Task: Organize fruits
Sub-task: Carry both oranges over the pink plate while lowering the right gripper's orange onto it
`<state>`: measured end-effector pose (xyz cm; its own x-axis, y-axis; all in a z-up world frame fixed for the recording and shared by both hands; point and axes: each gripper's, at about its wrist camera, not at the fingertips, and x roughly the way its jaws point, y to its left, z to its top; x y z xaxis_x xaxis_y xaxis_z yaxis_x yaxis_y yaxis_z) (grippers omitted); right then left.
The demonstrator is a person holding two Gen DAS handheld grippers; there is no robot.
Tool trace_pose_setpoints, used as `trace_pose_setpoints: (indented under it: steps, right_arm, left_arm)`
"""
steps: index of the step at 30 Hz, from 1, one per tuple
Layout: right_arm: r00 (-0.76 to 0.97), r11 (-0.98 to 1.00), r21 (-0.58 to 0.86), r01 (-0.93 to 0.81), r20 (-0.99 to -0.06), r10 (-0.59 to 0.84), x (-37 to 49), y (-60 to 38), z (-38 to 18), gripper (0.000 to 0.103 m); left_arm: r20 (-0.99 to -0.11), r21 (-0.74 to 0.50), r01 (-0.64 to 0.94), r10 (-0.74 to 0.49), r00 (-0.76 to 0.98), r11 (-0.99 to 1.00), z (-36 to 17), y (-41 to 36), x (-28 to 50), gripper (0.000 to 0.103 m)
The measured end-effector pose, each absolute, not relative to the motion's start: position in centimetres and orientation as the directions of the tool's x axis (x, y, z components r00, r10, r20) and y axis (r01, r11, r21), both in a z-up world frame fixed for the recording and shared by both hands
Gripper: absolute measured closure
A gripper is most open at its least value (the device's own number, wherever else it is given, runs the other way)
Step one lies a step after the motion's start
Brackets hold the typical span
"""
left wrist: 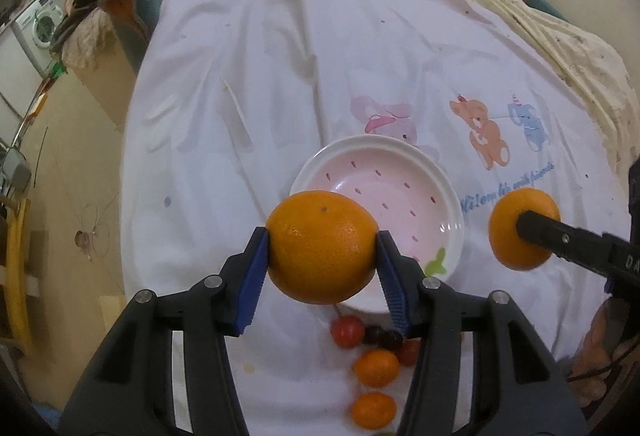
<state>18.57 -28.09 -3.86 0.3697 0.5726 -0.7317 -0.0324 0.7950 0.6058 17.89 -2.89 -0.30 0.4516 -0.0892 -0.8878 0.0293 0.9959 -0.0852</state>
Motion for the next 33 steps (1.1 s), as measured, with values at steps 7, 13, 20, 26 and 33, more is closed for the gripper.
trace_pose_setpoints:
  steps: [7,13,20,26,33]
  right_arm:
    - [0.255,0.803,0.596,-0.019,-0.774,0.58,23.2,-26.4,-8.2,0.046]
    - [0.217,0.793,0.608,-0.026,-0.771,0.599,25.8,-25.0,-10.2,0.046]
    - [0.187,0.782,0.623,-0.021,-0.766,0.615,28.8,-23.8,-12.1,0.046]
    - [0.155,0.772,0.635,-0.015,-0.761,0.63,30.9,-22.5,-13.9,0.046]
    - [0.158,0.766,0.643,-0.006,-0.755,0.636,31.8,-22.9,-14.1,0.043]
  left_arm:
    - [-0.904,-0.093,0.05,-0.105,0.414,0.994,-3.5,-3.6,20.4,0.054]
    - [-0.912,-0.148,0.066,-0.162,0.378,0.987,-5.8,-4.3,22.4,0.054]
    - [-0.923,-0.153,0.059,-0.164,0.347,0.986,-7.9,-4.3,24.4,0.054]
    - [-0.921,-0.183,0.065,-0.194,0.338,0.981,-8.9,-4.8,25.9,0.054]
    - [-0.918,-0.175,0.052,-0.182,0.353,0.983,-9.1,-5.3,26.5,0.054]
